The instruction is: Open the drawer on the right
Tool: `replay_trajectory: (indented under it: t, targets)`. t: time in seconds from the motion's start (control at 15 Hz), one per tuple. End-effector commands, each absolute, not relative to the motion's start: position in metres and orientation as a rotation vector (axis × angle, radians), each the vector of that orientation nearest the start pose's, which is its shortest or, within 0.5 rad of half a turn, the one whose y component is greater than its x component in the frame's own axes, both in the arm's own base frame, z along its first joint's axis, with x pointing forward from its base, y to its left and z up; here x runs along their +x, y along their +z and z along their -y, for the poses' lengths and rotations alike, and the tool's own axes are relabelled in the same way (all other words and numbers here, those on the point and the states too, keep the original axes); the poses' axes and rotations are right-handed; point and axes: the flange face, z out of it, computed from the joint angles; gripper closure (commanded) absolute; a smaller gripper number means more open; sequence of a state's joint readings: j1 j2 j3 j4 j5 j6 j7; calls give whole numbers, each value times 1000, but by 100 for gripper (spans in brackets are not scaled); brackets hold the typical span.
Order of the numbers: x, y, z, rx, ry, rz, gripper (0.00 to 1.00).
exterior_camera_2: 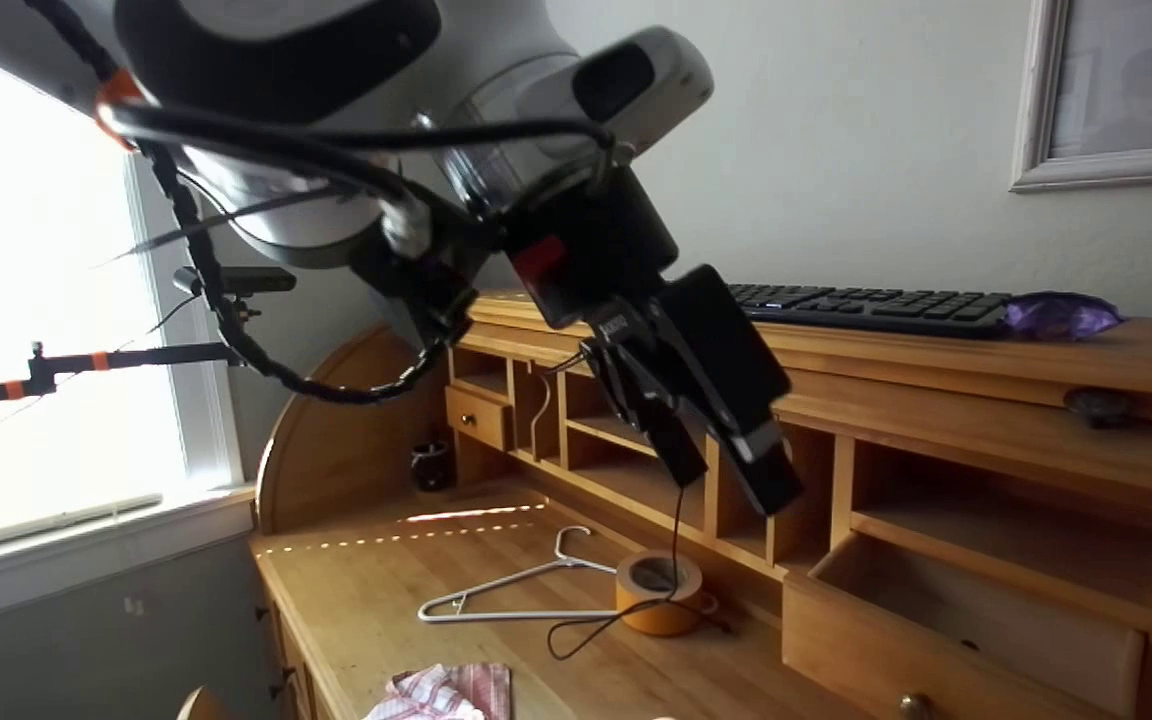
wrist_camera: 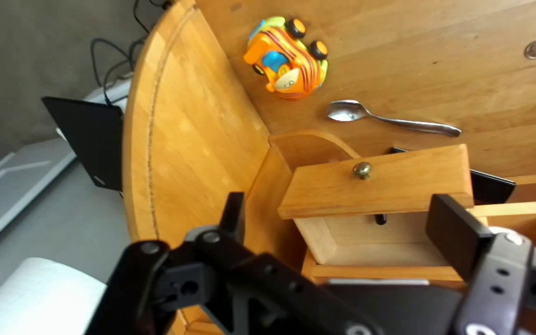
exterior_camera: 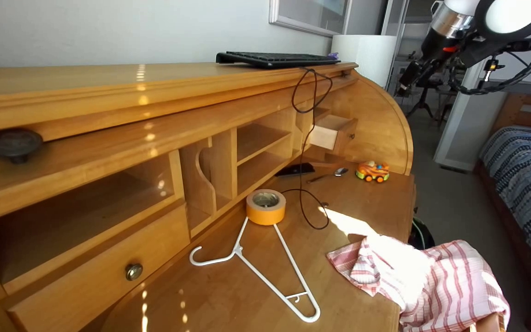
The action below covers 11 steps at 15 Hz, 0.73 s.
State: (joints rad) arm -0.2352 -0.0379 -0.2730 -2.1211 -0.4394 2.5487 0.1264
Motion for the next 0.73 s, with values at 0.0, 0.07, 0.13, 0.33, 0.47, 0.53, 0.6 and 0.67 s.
replay_trajectory:
  t: [0.0,0.07,0.13,0.33,0.47,0.53,0.6,0.67]
  targets:
    - [493,495,208,-3425,-554,-706,0]
    - [493,497,188,-3389,-533,-692,0]
    - [494,503,169,-3391,-526,-660,0]
    - [494,512,127,-3353,-586,-651,0]
    - [507,514,129,-3379,-600,-607,0]
    - [506,517,122,-3373,-613,-606,0]
    - [504,518,120,-3370,-618,-606,0]
    - [503,519,119,-3368,-620,-608,0]
